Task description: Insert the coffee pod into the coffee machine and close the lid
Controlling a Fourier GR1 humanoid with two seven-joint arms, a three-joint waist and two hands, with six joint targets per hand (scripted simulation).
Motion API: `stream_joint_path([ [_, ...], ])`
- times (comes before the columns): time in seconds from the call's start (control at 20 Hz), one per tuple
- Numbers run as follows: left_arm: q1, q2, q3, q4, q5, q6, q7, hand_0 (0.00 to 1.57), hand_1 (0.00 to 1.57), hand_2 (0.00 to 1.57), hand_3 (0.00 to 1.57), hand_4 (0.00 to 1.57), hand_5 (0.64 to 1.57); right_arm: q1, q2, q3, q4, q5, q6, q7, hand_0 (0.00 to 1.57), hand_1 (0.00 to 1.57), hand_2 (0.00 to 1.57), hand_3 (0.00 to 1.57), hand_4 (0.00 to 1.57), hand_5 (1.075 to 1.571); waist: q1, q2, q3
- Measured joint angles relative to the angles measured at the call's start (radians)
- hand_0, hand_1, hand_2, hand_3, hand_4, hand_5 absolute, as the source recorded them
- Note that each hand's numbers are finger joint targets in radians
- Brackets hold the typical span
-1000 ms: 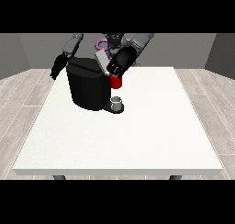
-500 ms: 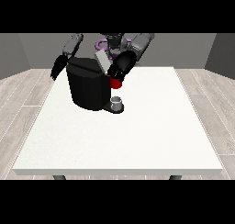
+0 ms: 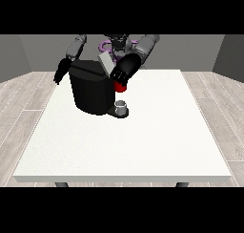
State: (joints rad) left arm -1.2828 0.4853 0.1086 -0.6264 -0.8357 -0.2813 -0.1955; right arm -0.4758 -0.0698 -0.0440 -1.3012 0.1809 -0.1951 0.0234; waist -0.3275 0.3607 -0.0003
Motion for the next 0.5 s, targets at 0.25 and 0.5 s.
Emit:
stream_joint_path([
  [0.25, -0.005, 0.018, 0.007, 0.001, -0.004, 0.017, -0.036, 1.25, 1.25, 1.22, 0.94, 0.0, 1.571, -0.009, -0.006, -0.002, -0.011, -0.004, 0.007, 0.003, 0.0, 0.0, 0.0, 0.0, 0.14, 1.571, -0.009, 0.018, 0.0015],
  [0.5, -0.007, 0.028, -0.013, -0.011, -0.029, 0.04, -0.075, 1.0, 1.0, 1.02, 0.72, 0.0, 1.571, -0.015, -0.01, -0.006, -0.006, 0.001, 0.0, 0.0, 0.0, 0.0, 0.0, 0.0, 0.07, 1.571, -0.001, 0.028, 0.0023],
])
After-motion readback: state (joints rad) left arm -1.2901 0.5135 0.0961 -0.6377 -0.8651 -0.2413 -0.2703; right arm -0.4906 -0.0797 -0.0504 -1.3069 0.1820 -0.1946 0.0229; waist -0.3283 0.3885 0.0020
